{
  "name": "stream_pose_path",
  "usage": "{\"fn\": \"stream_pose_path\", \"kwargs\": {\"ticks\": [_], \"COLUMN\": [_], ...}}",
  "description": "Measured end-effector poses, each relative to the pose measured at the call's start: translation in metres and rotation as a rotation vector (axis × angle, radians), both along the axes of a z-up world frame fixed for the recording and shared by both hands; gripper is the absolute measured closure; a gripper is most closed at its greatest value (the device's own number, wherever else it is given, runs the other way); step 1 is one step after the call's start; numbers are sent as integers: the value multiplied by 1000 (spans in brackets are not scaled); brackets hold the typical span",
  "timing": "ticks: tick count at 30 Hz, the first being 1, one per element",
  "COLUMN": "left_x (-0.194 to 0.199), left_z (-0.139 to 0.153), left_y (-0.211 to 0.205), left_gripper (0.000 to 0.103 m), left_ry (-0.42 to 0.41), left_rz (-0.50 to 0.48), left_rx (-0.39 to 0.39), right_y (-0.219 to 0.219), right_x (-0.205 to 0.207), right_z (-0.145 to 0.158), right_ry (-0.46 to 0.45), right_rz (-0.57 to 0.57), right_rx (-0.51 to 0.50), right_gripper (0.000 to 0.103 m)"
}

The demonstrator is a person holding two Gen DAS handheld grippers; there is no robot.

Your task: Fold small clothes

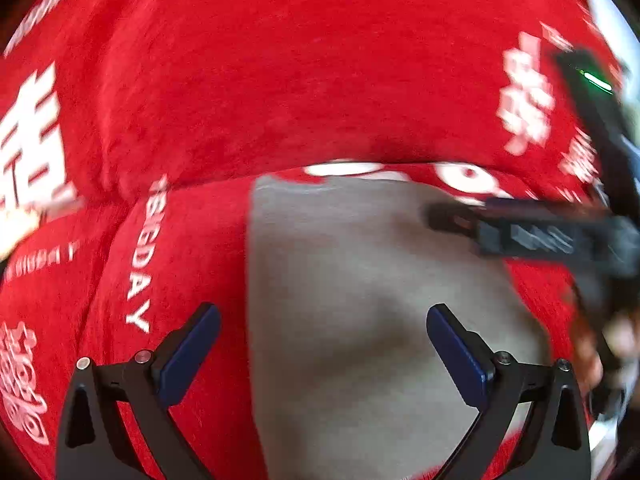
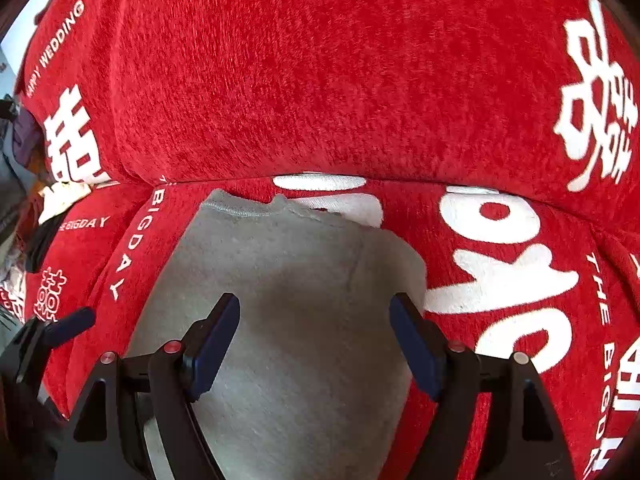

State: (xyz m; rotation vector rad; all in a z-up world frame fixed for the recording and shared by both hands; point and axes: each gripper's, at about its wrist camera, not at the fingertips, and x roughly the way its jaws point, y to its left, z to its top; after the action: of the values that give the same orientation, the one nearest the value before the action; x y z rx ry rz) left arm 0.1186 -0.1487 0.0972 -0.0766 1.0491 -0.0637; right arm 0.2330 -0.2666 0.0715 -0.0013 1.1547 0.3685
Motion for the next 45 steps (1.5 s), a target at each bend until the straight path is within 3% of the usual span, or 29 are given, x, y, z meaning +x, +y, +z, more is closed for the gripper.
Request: {"fn": "stream_pose_path", "kwargs": {"ticks": [3, 4, 7, 11, 17, 21, 25, 28, 32, 35, 38, 42, 43, 45], "left_x": [17, 15, 1, -14, -35, -49, -62, -81, -98, -89, -85, -96, -98, -101], "left_z": [-36, -42, -43, -39, -32, -34, -40, -31, -12, -18, -37, -48, -47, -43], "left_y": [14, 19, 29, 28, 27, 27, 30, 39, 62, 70, 65, 77, 80, 84], "left_gripper": [0, 0, 0, 0, 0, 0, 0, 0, 0, 0, 0, 0, 0, 0], "left_ry": [162, 180, 172, 142, 132, 130, 141, 118, 65, 86, 127, 138, 142, 152], "left_rz": [46, 49, 70, 53, 40, 33, 22, 14, 39, 80, 68, 64, 50, 39], "left_rx": [8, -7, -55, -30, -45, -47, -51, -86, -112, -118, -61, -125, -113, -91], "right_y": [16, 22, 25, 11, 2, -14, -17, -23, -29, -16, 7, 18, 15, 10], "right_x": [5, 0, -17, -46, -100, -126, -151, -168, -190, -183, -175, -178, -184, -191], "right_z": [-26, -38, -34, -21, -16, -22, -30, -17, 15, 26, 12, -31, -29, -24], "right_ry": [106, 130, 56, 41, -41, -29, -29, -18, -116, -154, -150, -94, -131, -107], "right_rz": [1, 15, 23, -12, -14, -82, -91, -107, -141, -147, -97, -55, -50, -40], "right_rx": [-37, -92, -129, -92, -129, -50, -63, -63, -52, -20, -71, -174, -159, -161], "right_gripper": [22, 22, 21, 21, 19, 19, 18, 18, 18, 18, 18, 18, 18, 18]}}
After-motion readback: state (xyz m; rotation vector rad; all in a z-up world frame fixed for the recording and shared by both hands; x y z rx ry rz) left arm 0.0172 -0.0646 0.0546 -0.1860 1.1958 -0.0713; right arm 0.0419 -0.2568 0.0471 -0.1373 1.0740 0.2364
